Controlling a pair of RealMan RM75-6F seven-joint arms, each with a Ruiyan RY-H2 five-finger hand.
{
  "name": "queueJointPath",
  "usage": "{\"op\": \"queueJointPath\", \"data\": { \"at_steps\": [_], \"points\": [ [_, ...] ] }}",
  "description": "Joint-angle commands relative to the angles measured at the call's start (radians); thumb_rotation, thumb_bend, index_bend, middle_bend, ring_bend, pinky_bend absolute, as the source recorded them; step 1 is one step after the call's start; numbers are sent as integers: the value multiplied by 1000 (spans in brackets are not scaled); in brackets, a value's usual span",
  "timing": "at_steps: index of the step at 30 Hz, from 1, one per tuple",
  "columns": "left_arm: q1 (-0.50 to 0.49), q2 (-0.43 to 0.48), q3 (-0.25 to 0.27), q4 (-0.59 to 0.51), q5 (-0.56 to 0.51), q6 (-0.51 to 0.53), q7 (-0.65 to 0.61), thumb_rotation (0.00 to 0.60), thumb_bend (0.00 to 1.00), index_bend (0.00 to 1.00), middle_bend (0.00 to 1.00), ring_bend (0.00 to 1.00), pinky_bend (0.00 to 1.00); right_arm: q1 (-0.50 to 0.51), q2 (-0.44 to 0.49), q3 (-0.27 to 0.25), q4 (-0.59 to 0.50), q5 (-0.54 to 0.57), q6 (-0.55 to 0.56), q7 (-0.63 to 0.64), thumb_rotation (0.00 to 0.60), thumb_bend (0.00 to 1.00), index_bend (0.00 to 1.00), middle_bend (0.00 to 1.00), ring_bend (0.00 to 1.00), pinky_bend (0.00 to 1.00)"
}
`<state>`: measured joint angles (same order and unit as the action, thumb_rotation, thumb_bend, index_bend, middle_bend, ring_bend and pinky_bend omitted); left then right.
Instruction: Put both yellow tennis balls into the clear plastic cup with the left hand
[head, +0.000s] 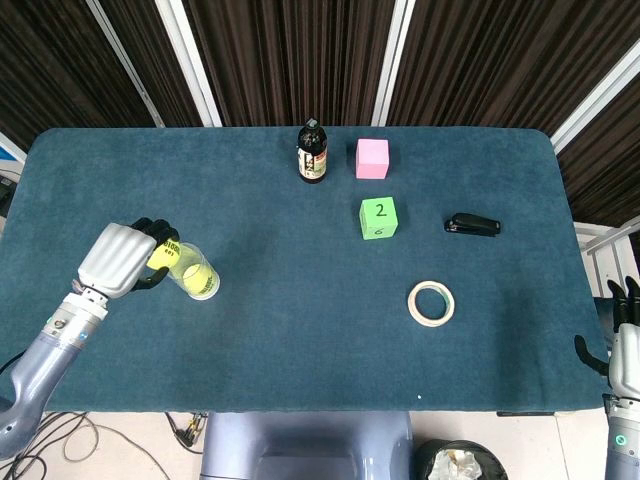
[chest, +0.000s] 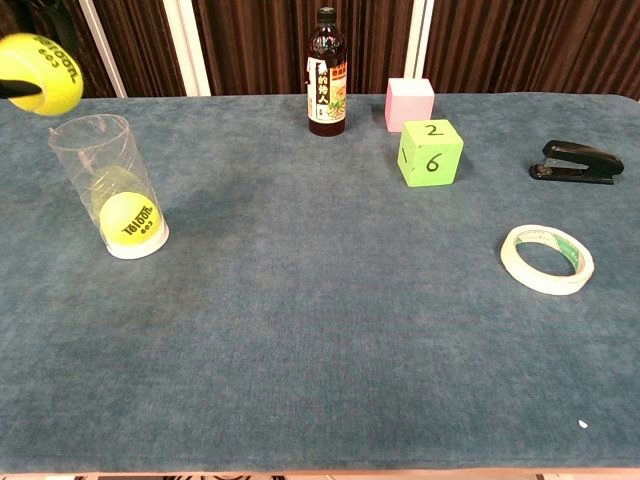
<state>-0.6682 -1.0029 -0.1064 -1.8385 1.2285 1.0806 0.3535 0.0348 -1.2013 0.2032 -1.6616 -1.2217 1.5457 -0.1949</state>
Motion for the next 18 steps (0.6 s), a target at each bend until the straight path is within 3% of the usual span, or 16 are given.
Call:
{"op": "queueJointPath", "data": {
  "at_steps": [1,10,18],
  "points": [
    [-6,-18,-3,16,10,-7,-5,600,381,364,475,384,689,0,-1,-1,0,-1,0,-2,600,346,113,30,59,11],
    [-17,-37,1,25,-10,-44,19,600,192,336,401,325,648,-1,1,3,0,1,1,5,600,346,113,30,58,11],
    [-20,-35,-10,9,-17,-39,37,600,130,325,365,299,625,-2,2,3,-2,1,3,6,600,346,113,30,59,11]
  ]
}}
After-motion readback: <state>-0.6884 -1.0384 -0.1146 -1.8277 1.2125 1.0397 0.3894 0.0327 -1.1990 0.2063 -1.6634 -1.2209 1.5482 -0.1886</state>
